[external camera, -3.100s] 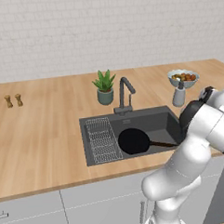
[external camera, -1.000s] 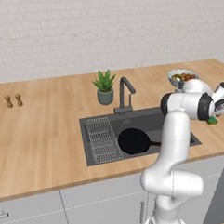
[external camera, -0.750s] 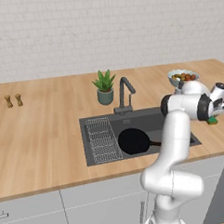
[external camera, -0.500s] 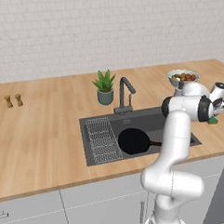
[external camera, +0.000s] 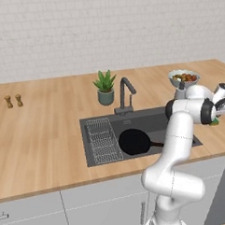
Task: Pick the pan and sponge and place them into the sink. Then turn on the water.
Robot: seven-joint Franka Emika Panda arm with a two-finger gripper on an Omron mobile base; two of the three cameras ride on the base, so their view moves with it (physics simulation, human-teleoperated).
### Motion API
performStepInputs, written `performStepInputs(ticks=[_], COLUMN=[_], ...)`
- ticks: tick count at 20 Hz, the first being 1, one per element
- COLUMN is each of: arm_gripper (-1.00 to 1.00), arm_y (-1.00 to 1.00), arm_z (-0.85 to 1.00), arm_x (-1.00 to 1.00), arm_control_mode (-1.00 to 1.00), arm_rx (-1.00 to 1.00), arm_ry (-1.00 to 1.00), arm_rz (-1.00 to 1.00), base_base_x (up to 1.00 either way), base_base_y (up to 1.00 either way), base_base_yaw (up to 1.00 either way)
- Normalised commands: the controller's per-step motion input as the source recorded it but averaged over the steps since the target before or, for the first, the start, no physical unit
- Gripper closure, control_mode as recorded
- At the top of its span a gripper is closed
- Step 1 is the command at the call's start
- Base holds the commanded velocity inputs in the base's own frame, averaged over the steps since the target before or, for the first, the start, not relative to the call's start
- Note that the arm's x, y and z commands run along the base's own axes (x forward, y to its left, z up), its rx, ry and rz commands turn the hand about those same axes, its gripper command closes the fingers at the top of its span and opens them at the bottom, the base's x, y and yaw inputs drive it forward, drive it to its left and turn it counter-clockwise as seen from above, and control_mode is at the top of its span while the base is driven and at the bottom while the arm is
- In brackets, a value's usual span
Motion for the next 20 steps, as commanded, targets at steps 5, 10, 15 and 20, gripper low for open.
performStepInputs(ticks=[5,10,15,20], arm_gripper=[-1.0,-1.0,1.0,1.0], arm_y=[0.03,0.3,0.67,0.64], arm_z=[-0.63,-0.92,-1.0,-0.87], arm_x=[-0.44,-0.57,-0.82,-0.96], arm_control_mode=[-1.0,-1.0,-1.0,-1.0], arm_rx=[0.0,-0.01,-0.03,0.0], arm_ry=[0.05,0.15,0.19,0.2], arm_rz=[0.05,0.07,0.08,0.09], base_base_x=[0.0,0.0,0.0,0.0], base_base_y=[0.0,0.0,0.0,0.0], base_base_yaw=[0.0,0.0,0.0,0.0])
